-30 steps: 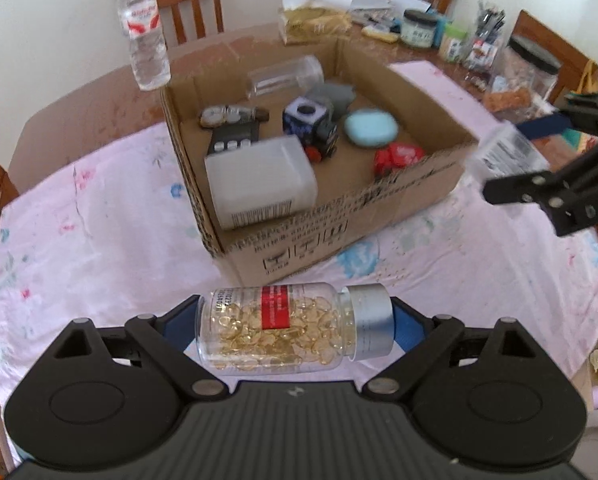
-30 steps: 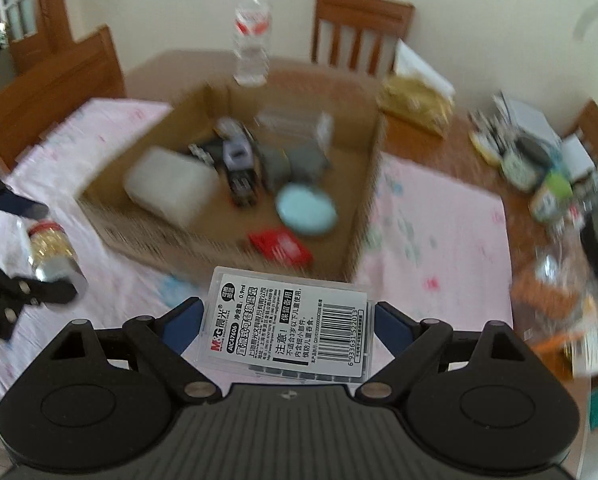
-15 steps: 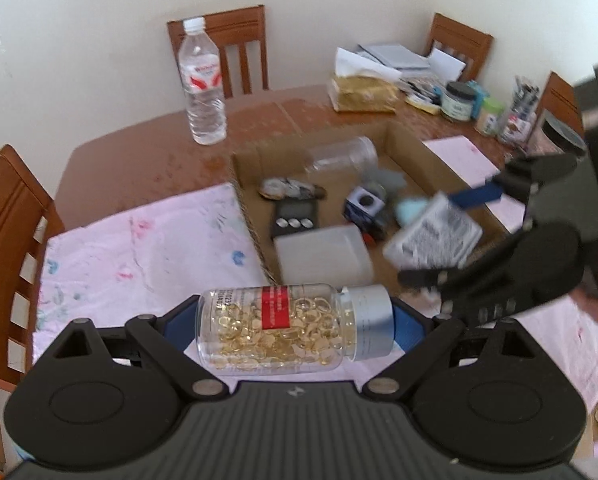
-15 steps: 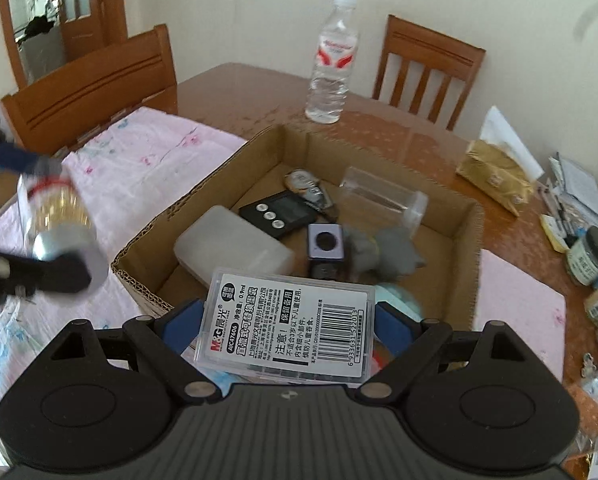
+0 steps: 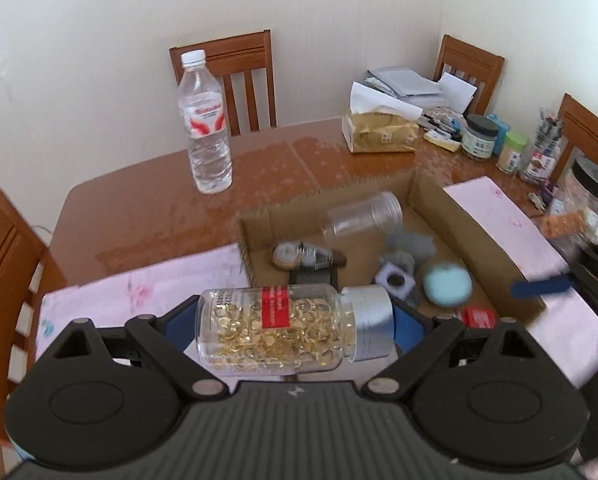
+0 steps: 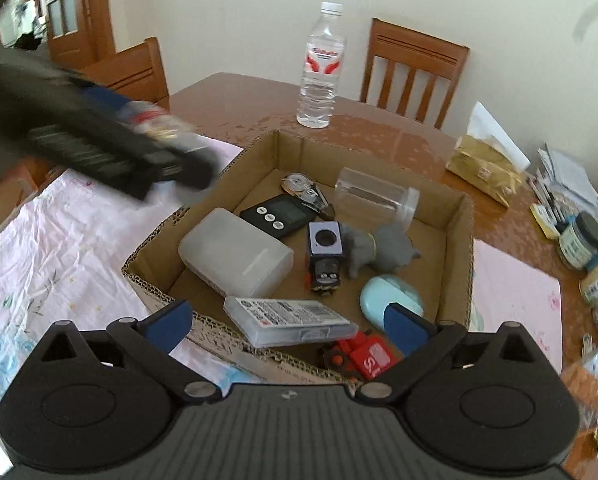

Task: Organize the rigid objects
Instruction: 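Carry the package into the box and open the right gripper while the left gripper carries the jar, then lower the gold capsule jar into the box and open the left gripper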

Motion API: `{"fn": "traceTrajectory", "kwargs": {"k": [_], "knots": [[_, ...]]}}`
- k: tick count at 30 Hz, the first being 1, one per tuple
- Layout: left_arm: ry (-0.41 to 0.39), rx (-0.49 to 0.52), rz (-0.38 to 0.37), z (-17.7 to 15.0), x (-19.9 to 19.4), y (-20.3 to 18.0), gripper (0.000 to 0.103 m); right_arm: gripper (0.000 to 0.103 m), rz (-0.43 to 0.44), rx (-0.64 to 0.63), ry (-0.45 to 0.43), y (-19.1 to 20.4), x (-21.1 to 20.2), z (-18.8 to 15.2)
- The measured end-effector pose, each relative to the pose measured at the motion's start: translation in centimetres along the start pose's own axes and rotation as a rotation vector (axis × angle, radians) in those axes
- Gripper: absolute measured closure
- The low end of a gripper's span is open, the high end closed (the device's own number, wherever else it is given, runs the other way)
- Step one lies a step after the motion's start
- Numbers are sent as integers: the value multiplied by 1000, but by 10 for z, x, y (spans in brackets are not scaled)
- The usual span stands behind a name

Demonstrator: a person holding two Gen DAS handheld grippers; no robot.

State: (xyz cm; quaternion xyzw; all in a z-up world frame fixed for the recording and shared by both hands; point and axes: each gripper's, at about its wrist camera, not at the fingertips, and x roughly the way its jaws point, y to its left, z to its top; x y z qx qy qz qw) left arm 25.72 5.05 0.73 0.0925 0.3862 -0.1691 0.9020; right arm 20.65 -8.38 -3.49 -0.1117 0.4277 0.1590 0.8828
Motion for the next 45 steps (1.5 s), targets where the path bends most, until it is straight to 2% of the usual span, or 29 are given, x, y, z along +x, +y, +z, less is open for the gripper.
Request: {"fn": "traceTrajectory", "kwargs": {"k": [4, 10, 14, 18, 20, 24, 27, 30, 35, 38, 45], "knots": [[18, 7, -16, 10, 34, -10, 8, 0, -15, 34, 6, -2, -5, -7], [-10, 24, 51, 16, 52, -22, 7, 0, -40, 71, 7, -8, -15, -12], [-40, 19, 75, 17, 37, -22, 7, 0, -53, 87, 8, -10, -21, -12], [-73, -28, 102, 12, 2, -19, 6, 0, -85, 112, 29, -13, -24, -10], [-77, -47, 129, 7, -15, -19, 2, 0, -110, 145, 49, -16, -25, -8], [-43, -108, 199, -9, -45, -19, 1, 0, -151, 232, 98, -25, -28, -5], [-7, -156, 202, -21, -59, -18, 1, 0, -179, 269, 110, -29, -32, -3], [21, -204, 187, -31, -68, -19, 1, 0, -198, 285, 114, -31, -37, -2], [77, -221, 204, -42, -70, -27, 1, 0, -218, 311, 121, -36, -42, -2], [87, -224, 188, -44, -70, -32, 1, 0, -212, 323, 124, -37, -44, -3], [103, -226, 206, -42, -68, -38, 1, 0, -201, 325, 128, -36, -45, -4]]}}
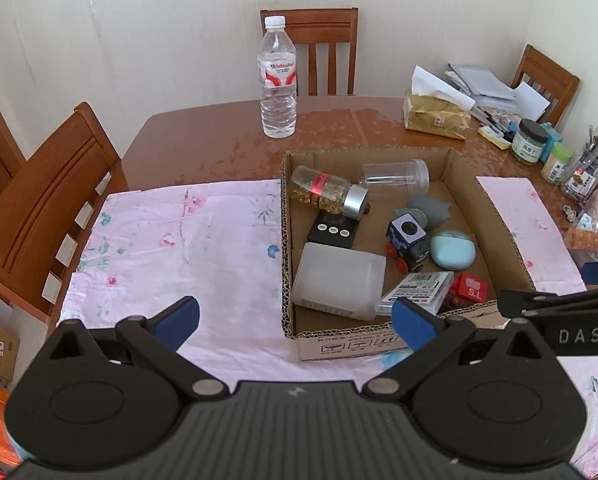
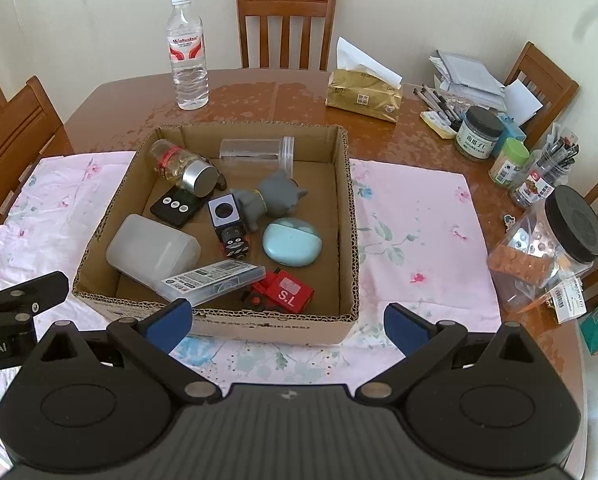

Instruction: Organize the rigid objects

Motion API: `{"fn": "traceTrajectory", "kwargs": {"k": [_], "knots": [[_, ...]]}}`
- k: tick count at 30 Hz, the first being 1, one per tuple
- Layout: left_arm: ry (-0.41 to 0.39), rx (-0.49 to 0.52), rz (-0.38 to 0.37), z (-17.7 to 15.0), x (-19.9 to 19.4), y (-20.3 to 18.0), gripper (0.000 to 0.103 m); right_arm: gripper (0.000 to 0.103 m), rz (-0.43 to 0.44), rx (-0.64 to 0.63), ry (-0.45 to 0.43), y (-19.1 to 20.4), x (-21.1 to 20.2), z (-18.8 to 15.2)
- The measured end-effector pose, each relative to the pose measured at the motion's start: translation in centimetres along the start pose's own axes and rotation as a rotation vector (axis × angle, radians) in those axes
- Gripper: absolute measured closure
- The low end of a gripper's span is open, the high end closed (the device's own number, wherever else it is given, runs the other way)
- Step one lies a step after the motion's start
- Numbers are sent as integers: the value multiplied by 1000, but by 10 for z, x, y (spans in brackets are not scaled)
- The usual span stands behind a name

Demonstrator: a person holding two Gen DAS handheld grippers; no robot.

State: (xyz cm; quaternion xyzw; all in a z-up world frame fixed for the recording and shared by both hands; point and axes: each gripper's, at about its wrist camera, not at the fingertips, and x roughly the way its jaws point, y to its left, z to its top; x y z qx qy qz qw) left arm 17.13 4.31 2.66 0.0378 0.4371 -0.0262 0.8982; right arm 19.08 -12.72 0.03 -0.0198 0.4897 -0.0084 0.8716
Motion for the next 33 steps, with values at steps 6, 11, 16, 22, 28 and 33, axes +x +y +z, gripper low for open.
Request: {"fn": "traceTrajectory", "kwargs": {"k": [6, 11, 16, 22, 28, 33], "knots": [[8, -2, 3, 1, 1, -2, 1, 0, 0, 6, 1, -2, 1, 0], [16, -15, 10, 1, 1, -1, 1, 0, 1, 9, 0, -3, 0, 0], [20, -18, 13, 0, 0, -1, 1, 0, 6, 9, -3, -1, -1, 0], [27, -24, 20, -1, -1, 0, 1, 0, 12, 6, -7, 1, -4, 0], [33, -30, 21, -2, -1, -1, 1, 0, 14, 3, -7, 2, -5, 0], [34, -29, 22, -2, -2, -2, 1, 0, 16, 5, -6, 2, -6, -1]]}}
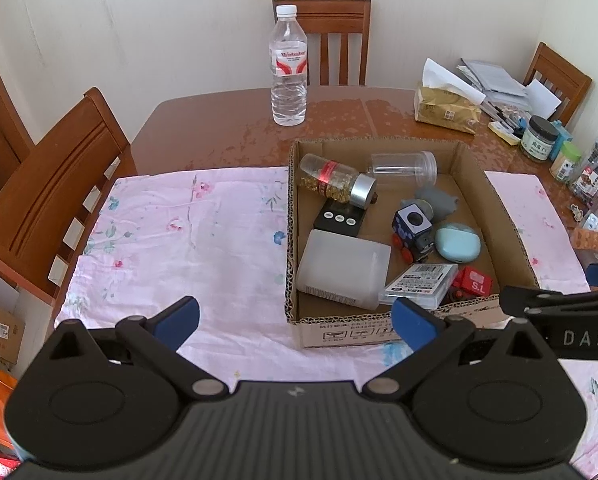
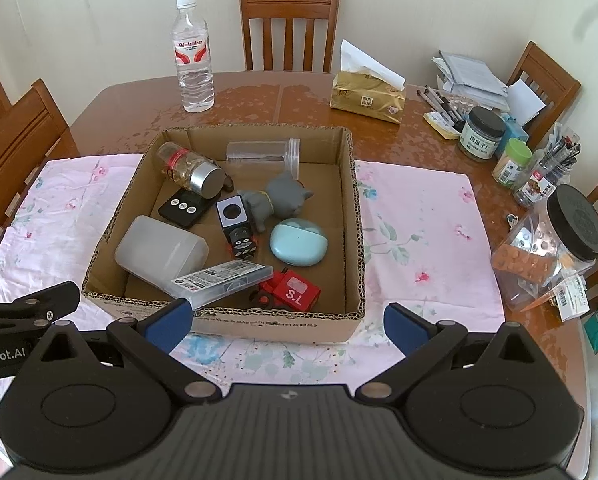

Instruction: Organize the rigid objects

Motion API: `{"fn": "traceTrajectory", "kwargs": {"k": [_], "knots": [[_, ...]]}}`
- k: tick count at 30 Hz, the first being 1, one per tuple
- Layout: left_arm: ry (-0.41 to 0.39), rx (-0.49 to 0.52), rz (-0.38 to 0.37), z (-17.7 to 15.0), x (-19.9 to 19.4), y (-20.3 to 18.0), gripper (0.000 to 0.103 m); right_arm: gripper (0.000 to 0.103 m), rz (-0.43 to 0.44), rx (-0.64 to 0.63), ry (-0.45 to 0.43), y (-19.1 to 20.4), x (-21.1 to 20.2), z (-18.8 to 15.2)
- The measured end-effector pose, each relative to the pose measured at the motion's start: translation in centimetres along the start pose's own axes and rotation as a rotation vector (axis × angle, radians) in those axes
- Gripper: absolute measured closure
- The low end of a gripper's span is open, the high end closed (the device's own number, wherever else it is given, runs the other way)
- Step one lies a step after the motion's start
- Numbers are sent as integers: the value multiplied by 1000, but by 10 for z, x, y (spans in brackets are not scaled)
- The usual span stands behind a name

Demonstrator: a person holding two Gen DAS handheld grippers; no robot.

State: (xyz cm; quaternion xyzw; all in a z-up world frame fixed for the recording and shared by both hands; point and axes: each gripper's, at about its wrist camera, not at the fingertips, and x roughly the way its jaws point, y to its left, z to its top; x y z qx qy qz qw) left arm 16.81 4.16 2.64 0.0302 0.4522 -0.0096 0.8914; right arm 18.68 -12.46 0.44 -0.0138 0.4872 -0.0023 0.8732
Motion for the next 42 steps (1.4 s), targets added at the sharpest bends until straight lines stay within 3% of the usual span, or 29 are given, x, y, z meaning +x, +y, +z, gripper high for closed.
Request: {"fn": "traceTrajectory", "kwargs": {"k": [42], "knots": [[4, 14, 32, -2, -4, -4, 1, 0, -9, -7, 0, -3, -3, -3]]}}
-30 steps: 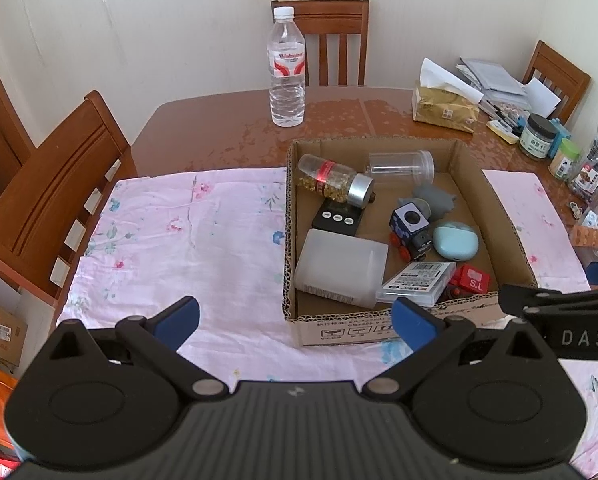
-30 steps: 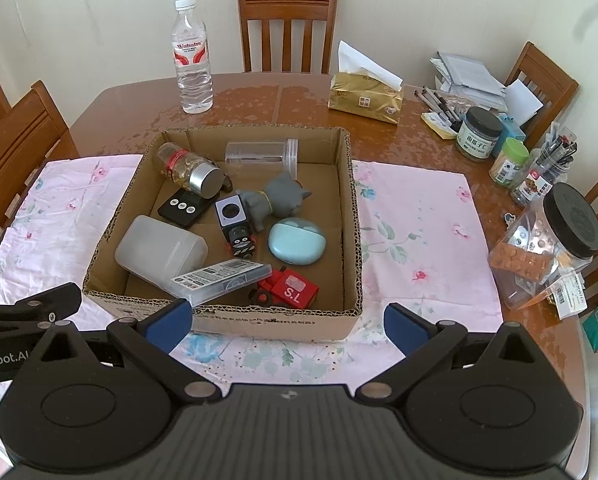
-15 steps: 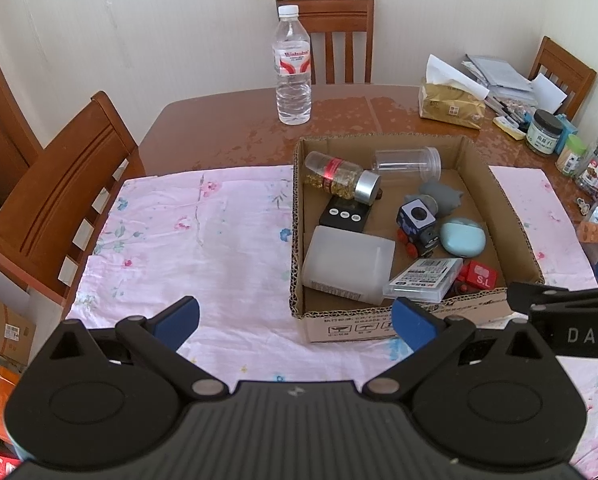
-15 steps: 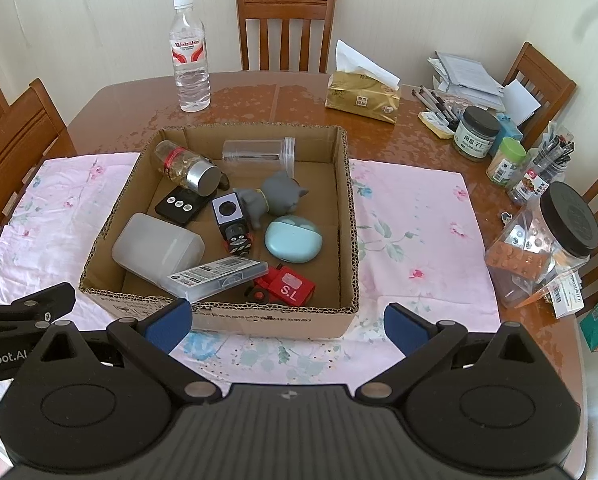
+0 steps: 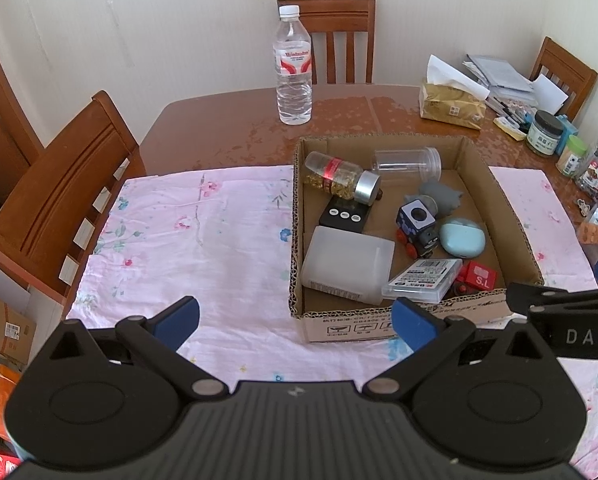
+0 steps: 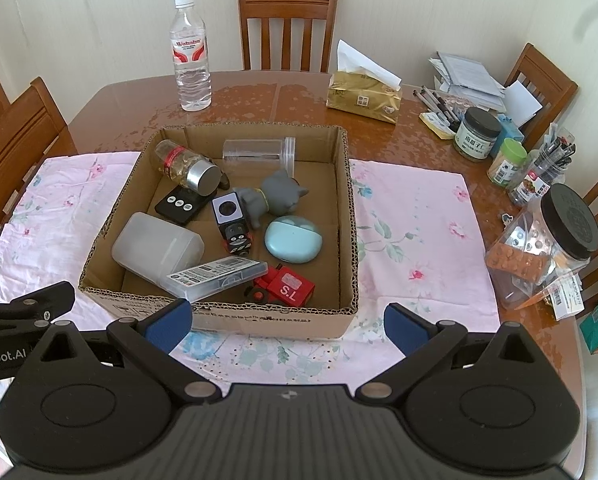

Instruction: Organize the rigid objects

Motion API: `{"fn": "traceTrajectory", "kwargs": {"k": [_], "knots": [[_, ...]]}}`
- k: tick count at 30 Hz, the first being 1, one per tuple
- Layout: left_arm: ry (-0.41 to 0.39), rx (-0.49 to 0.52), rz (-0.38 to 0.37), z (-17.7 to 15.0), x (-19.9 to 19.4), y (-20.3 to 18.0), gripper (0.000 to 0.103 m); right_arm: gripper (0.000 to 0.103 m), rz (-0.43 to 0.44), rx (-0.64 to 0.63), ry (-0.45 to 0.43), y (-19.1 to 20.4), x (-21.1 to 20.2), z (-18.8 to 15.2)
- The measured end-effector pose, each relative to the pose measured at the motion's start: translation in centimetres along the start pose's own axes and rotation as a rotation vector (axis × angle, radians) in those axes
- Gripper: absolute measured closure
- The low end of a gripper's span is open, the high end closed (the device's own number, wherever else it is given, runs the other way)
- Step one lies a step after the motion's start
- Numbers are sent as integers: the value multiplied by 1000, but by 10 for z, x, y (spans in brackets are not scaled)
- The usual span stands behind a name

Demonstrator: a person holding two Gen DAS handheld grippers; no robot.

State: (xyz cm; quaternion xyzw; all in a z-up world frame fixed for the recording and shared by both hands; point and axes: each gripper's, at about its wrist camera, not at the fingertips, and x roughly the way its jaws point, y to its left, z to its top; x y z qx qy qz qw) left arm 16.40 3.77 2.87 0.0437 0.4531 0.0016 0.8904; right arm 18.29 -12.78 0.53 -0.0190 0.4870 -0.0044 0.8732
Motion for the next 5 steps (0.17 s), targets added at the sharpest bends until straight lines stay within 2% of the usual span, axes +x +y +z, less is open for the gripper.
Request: {"fn": "traceTrajectory", "kwargs": {"k": [5], "knots": [[0, 0, 0, 0, 0, 0, 1, 0, 5, -6, -2, -1, -1, 0]]}}
